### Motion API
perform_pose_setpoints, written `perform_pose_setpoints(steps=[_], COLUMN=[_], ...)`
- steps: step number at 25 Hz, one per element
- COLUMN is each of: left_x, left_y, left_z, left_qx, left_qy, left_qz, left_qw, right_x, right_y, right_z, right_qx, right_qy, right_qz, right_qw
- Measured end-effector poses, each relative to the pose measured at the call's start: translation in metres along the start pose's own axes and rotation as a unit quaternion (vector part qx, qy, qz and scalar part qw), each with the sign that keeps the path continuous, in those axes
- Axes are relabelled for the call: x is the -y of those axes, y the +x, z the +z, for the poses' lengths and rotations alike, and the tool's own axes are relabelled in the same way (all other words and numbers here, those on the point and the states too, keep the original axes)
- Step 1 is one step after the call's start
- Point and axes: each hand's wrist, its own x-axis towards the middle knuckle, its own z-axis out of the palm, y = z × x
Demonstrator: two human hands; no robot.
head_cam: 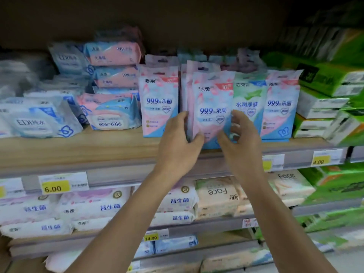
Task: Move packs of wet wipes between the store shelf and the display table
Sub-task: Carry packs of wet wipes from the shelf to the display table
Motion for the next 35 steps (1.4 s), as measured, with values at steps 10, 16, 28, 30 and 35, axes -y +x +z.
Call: perform_pose_setpoints(steps=[10,16,28,30,35], left_x=[0.012,0.02,0.032,0.033,0.036], left_y=[0.006,0.012,0.014,0.014,0.014], left_z=[-0.024,-0.041,-0.058,-0.059,-0.065], left_qx=[-0.018,-0.055,-0.063,-0.061,-0.045], left_qy=[-0.089,-0.254,-0.298,-0.305,-0.32], left_qz=[-0.061,-0.121,-0.133,-0.137,-0.154], left_qw=[0.994,0.958,0.943,0.941,0.934], right_x=[0.009,0.006,0.006,0.007,0.012], right_y=[-0.019,0.004,0.016,0.015,0.009], right_z=[0.017,0.019,0.037,0.037,0.034], right_qx=[0.038,-0.02,-0.033,-0.027,-0.005], right_qy=[0.113,-0.061,-0.085,-0.071,0.0], right_qz=[-0.013,-0.05,-0.006,0.003,-0.013], right_qw=[0.993,0.997,0.996,0.997,1.0])
